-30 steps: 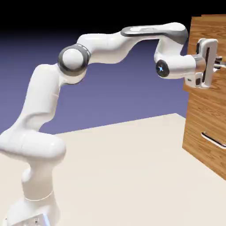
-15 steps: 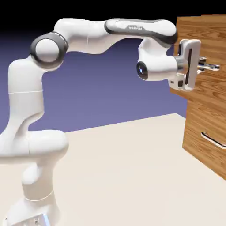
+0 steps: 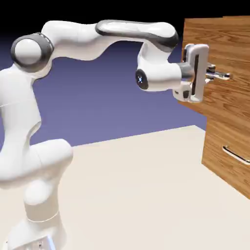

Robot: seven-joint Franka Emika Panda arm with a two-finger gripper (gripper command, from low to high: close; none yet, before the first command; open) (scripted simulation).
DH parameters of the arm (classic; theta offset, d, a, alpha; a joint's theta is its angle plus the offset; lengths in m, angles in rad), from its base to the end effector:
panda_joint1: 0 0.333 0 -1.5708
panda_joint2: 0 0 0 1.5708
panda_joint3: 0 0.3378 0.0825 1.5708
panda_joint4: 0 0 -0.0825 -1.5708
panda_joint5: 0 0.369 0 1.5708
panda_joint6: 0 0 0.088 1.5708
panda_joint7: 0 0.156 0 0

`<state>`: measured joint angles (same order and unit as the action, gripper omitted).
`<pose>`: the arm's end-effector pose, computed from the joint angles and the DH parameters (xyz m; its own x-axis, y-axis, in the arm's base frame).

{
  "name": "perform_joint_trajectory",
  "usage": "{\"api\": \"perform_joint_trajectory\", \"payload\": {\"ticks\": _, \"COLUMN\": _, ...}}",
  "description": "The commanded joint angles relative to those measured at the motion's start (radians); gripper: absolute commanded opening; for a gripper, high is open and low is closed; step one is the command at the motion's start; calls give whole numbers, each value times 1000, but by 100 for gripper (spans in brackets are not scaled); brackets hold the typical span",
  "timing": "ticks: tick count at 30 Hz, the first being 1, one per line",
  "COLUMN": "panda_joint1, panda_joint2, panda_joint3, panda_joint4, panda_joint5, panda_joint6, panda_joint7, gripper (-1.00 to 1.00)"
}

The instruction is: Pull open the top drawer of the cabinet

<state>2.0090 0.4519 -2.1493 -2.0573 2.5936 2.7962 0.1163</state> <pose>0.5444 -0.0150 0.5996 0.0011 -0.7073 -0.7069 -0.0005 0.7069 -0.7073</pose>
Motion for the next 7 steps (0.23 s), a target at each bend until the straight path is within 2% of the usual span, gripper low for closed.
{"api": "perform_joint_trajectory", "payload": {"ticks": 1, "panda_joint1": 34, "panda_joint2": 26, "panda_joint3": -36, "panda_joint4": -31, "panda_joint5": -12, "panda_joint6": -9, "panda_joint7": 22, "gripper": -100}}
{"api": "perform_joint_trajectory", "payload": {"ticks": 5, "panda_joint1": 157, "panda_joint2": 130, "panda_joint3": -162, "panda_joint4": -153, "panda_joint5": -61, "panda_joint6": -37, "panda_joint7": 101, "gripper": -100}}
{"api": "perform_joint_trajectory", "payload": {"ticks": 6, "panda_joint1": 158, "panda_joint2": 130, "panda_joint3": -162, "panda_joint4": -153, "panda_joint5": -61, "panda_joint6": -37, "panda_joint7": 101, "gripper": 100}}
{"api": "perform_joint_trajectory", "payload": {"ticks": 7, "panda_joint1": 158, "panda_joint2": 130, "panda_joint3": -162, "panda_joint4": -153, "panda_joint5": -61, "panda_joint6": -37, "panda_joint7": 101, "gripper": 100}}
